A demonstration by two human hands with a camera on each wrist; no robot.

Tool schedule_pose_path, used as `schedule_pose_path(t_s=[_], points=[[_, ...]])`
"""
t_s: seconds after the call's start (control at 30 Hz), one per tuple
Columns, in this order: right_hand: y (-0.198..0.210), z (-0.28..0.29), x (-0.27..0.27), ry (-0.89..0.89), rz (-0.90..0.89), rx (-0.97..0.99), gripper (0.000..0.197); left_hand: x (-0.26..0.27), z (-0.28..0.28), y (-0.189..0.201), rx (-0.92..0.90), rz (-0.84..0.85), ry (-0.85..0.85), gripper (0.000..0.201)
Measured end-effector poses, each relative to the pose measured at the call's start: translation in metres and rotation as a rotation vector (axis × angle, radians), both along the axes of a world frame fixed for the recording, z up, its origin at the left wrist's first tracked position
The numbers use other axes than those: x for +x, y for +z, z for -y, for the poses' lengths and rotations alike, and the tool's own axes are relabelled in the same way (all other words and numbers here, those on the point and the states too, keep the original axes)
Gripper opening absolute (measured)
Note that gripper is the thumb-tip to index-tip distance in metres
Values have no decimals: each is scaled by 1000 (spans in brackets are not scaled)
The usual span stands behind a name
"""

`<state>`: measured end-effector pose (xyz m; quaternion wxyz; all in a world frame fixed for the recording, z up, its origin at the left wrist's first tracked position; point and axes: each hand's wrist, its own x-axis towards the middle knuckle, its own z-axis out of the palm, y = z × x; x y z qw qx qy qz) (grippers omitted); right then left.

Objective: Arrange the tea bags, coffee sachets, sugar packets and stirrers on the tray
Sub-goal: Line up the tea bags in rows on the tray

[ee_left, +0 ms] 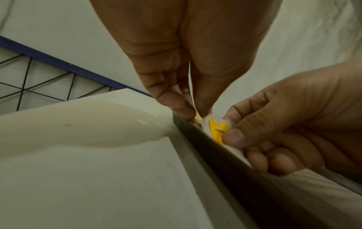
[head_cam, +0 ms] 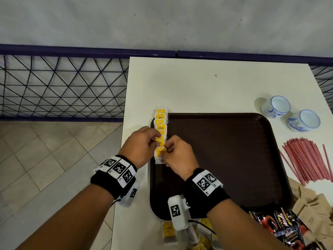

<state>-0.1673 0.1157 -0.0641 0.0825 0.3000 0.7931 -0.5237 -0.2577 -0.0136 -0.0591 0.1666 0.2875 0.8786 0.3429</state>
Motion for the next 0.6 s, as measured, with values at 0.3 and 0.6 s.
schedule_pose_path(t_s=[0.3,0.6], points=[[12,-16,1,-67,44,34,17,22,26,5,60,-62,39,21],[28,-23,-46,34,13,145,30,44,28,3,-108,-73,-91,59]])
